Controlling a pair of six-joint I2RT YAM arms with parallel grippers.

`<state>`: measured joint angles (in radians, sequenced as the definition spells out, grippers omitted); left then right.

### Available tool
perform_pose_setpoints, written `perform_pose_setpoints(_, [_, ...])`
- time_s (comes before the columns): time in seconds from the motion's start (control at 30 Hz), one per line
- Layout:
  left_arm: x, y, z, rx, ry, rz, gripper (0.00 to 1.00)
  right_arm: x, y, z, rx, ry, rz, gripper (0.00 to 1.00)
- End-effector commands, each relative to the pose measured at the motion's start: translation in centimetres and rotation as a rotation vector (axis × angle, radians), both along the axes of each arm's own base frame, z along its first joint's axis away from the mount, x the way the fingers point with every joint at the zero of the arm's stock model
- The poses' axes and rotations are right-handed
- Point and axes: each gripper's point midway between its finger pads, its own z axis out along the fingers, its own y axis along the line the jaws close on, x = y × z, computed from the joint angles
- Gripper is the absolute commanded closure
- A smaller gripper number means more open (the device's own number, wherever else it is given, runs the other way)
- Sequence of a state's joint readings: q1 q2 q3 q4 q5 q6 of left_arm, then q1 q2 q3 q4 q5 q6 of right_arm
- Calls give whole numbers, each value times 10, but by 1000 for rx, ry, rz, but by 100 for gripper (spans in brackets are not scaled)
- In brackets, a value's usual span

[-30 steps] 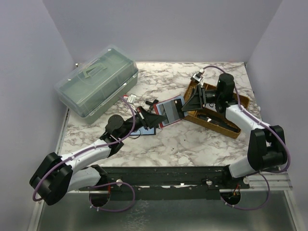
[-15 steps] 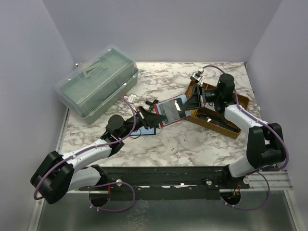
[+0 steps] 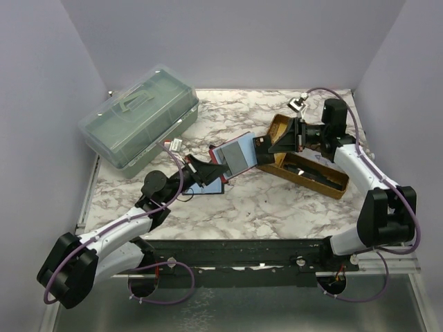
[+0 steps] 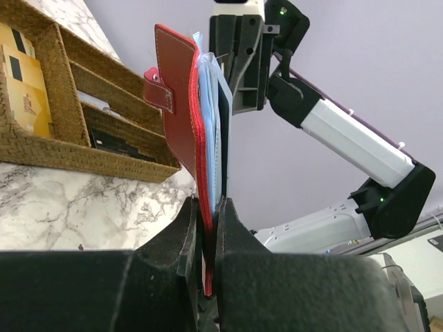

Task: Take the credit cards out of the card holder
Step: Remove the credit card from the card holder, then place the credit card in the storage box.

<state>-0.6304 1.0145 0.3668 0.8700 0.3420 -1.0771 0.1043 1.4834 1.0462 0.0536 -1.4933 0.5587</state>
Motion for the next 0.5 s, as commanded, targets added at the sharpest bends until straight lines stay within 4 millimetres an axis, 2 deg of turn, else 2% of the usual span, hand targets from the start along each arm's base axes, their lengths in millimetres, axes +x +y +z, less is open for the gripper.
perform_pose_setpoints(0.0, [1,10,-1,11,0,21,100,1,-17,15,-2,-122,-45,100])
perform_pose_setpoints(0.17, [-1,13,-18,52,44,8,100,15,-31,13,-78,-252,-123,100])
perform_pose_setpoints(0.37, [-6,13,-35,90,98,-27,100,39,-65,5,-174,-326,-234,100])
perform_pose_setpoints(0.47, [-8,13,-44,118,120,-38,100,51,-91,-9,-279,-373,-272,100])
